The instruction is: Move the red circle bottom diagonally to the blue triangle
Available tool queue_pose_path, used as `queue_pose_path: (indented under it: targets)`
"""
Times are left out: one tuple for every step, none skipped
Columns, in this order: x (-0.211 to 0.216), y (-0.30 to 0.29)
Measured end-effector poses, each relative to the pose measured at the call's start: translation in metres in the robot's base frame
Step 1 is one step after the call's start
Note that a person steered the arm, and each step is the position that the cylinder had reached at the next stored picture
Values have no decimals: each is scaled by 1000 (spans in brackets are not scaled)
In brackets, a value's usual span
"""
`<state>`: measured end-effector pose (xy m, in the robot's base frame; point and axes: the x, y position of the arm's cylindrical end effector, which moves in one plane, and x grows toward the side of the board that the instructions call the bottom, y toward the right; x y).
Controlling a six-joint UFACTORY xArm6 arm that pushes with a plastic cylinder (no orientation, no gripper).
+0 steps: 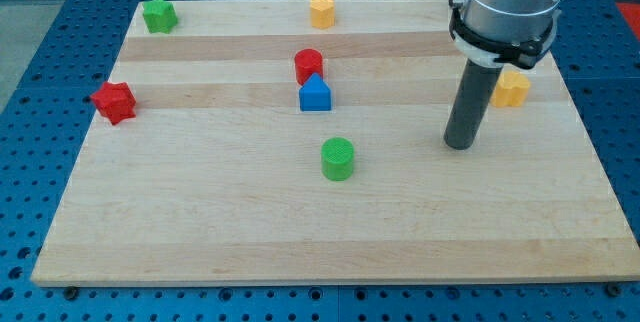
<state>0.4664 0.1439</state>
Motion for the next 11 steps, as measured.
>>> queue_pose_path:
  targets:
    - [-11,-19]
    - [-37,-37]
    - [-61,-38]
    - [-93,-42]
    - [-129,-67]
    - [-154,-114]
    - [-146,-175]
    - [-100,-222]
    - [-52,-265]
    - [-13,-292]
    - [-28,-292]
